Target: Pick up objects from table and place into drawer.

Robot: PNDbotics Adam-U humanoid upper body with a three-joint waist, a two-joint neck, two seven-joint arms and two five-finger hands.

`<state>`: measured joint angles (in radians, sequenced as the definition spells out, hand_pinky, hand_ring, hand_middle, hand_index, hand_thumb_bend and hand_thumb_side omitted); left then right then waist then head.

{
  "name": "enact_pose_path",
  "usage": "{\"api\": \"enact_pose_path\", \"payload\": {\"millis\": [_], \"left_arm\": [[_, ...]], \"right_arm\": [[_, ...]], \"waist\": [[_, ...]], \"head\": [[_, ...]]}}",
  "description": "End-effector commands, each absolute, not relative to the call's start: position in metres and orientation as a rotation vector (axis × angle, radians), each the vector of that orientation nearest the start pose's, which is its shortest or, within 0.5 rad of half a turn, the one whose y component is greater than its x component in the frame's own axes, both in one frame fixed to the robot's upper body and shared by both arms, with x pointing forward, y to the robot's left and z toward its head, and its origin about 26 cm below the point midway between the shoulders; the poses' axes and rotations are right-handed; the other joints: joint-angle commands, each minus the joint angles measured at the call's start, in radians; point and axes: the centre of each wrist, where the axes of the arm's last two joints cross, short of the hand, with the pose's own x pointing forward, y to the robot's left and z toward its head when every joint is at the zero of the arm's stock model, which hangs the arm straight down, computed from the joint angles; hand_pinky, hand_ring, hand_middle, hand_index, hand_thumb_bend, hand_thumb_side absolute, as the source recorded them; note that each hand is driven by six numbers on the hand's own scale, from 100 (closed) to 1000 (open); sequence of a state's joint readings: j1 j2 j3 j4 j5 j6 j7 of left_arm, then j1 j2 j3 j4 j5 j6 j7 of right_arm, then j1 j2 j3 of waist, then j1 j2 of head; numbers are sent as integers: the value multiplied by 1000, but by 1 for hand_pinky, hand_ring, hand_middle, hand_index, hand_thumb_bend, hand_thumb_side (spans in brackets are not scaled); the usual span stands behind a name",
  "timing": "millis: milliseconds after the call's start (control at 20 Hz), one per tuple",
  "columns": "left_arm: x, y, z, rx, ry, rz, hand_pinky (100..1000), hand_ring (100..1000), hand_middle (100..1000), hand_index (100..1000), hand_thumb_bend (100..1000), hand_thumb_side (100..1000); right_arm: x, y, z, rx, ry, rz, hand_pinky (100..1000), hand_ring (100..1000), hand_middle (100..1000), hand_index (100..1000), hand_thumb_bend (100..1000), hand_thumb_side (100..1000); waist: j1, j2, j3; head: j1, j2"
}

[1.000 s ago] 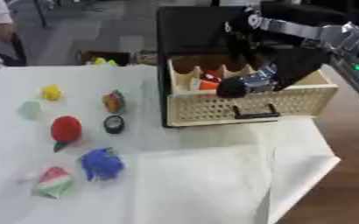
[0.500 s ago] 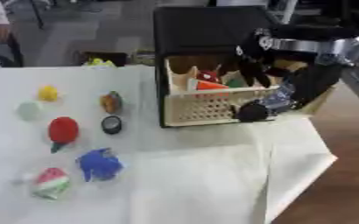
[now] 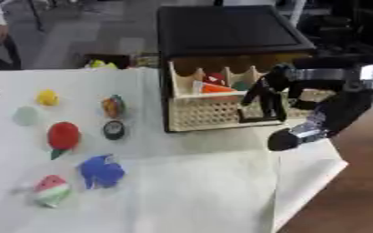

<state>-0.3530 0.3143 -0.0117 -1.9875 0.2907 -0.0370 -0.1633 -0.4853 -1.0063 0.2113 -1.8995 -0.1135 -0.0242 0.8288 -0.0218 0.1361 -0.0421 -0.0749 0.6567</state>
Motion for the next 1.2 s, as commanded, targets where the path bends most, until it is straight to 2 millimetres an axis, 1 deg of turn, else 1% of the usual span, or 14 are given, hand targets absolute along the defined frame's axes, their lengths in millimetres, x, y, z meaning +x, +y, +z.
{"api": "enact_pose_path", "payload": {"millis": [50, 300, 350, 600, 750, 950, 1200], "left_arm": [[304, 252, 218, -275, -2322, -437, 403, 521, 486, 649, 100, 820], [304, 251, 216, -274, -2311, -440, 402, 521, 486, 646, 100, 825], [304, 251, 216, -274, -2310, -441, 402, 521, 486, 645, 100, 827], [304, 250, 215, -272, -2302, -442, 405, 522, 486, 644, 100, 834], [304, 250, 214, -272, -2295, -444, 407, 522, 486, 643, 100, 836], [304, 248, 213, -276, -2288, -447, 409, 522, 486, 642, 100, 843], [304, 248, 213, -280, -2286, -445, 411, 522, 486, 642, 100, 846]], "right_arm": [[305, -311, 293, -96, -1437, 1829, 100, 510, 569, 839, 620, 631], [307, -313, 280, -46, -1379, 1825, 100, 529, 596, 853, 596, 585], [308, -313, 277, -41, -1370, 1820, 100, 538, 610, 864, 567, 584], [310, -312, 263, -23, -1333, 1797, 127, 567, 658, 902, 484, 572], [312, -310, 256, -14, -1309, 1788, 159, 584, 685, 914, 468, 572], [316, -308, 245, -22, -1258, 1766, 211, 610, 755, 930, 440, 556], [323, -303, 233, -28, -1213, 1751, 228, 611, 762, 935, 431, 549]], "waist": [[-1, -10, -4], [1, -9, -6], [1, -9, -6], [3, -6, -7], [3, -5, -5], [3, -2, 1], [3, 3, 8]], "head": [[5, -7], [8, -10], [8, -11], [5, -14], [0, -16], [-4, -22], [-9, -27]]}}
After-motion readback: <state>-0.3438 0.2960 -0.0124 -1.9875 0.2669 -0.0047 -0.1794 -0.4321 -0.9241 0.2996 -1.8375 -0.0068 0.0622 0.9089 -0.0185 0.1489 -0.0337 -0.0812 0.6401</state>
